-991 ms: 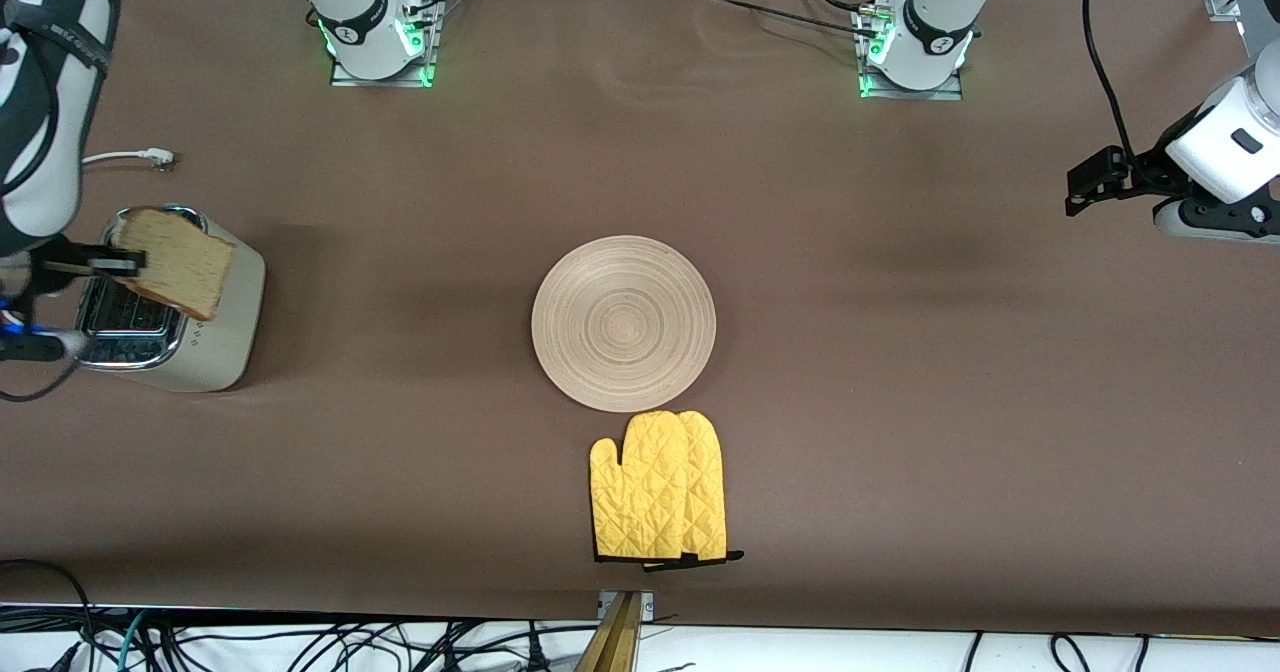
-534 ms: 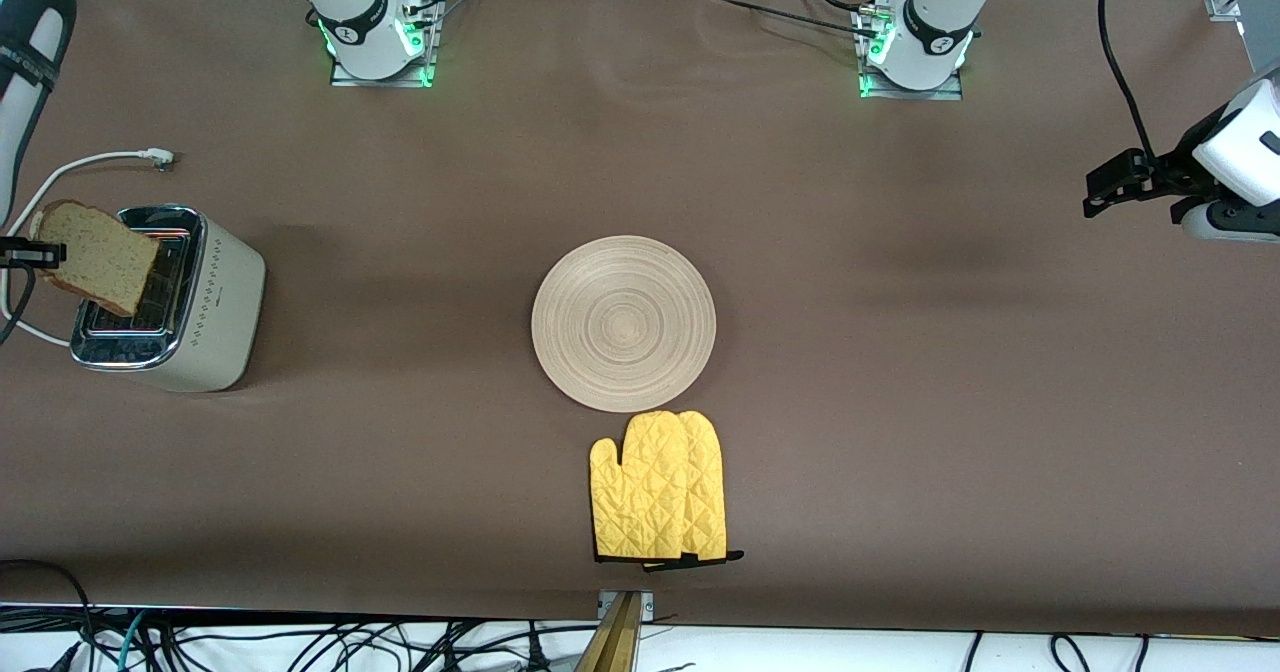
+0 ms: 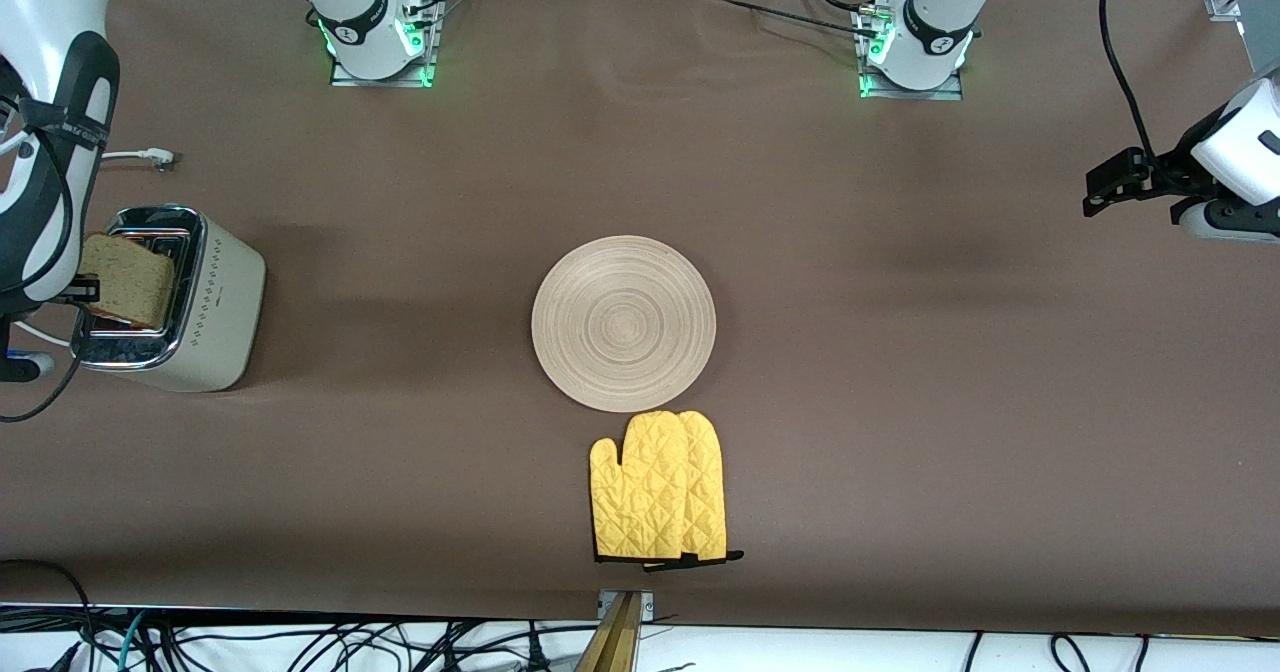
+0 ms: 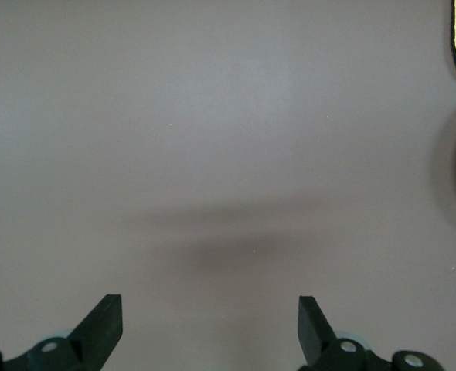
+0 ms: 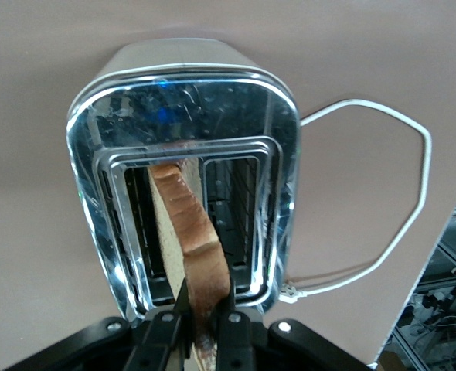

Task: Move plate and put bread in toaster
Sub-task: 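Lower the bread into the toaster slot and open the right gripper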

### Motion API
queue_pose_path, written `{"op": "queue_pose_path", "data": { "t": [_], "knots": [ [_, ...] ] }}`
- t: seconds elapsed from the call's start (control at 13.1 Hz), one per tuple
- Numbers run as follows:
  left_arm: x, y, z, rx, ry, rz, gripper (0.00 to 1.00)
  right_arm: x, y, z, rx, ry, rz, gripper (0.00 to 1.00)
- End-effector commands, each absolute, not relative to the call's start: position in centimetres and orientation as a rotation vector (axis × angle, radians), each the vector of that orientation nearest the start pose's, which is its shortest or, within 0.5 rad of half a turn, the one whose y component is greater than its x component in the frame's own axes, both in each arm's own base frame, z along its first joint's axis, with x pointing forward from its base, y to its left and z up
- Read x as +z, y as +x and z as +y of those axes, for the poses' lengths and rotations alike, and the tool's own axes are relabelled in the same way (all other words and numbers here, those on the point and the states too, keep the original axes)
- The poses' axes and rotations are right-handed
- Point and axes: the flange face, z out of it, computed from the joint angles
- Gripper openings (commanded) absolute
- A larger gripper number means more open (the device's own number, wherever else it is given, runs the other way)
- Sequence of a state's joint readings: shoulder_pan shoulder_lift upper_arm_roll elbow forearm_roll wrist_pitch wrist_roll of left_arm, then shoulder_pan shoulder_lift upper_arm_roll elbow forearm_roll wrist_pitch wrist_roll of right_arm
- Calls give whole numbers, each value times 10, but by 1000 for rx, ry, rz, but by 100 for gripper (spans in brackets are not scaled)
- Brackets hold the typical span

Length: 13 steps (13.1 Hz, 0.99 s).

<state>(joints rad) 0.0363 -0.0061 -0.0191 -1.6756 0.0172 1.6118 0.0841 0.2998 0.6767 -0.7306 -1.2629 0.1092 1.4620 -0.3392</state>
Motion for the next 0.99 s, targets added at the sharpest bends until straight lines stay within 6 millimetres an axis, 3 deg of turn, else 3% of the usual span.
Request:
{"op": "queue_pose_path", "data": {
  "t": [0.0,0.08,0.23,0.3,0.46,0.61,0.69,0.84,0.91],
  "knots": [
    [589,552,12,89,-3097,141,100,398,661,-154,658,-3224,62,0],
    [589,552,10,89,-3097,144,100,396,663,-149,642,-3215,72,0],
    [589,552,9,89,-3097,148,100,395,667,-137,620,-3201,62,74],
    [590,552,9,87,-3097,148,100,394,668,-135,595,-3176,62,99],
    [590,553,9,84,-3097,148,100,398,670,-135,558,-3171,56,100],
    [590,552,10,87,-3097,146,100,424,671,-128,503,-3178,32,100],
    [590,552,10,87,-3097,146,100,447,670,-126,430,-3169,17,100],
    [590,552,10,87,-3097,146,100,471,671,-111,305,-3079,-5,100],
    [590,552,9,87,-3097,148,100,475,673,-92,283,-3048,-47,100]
  ]
}}
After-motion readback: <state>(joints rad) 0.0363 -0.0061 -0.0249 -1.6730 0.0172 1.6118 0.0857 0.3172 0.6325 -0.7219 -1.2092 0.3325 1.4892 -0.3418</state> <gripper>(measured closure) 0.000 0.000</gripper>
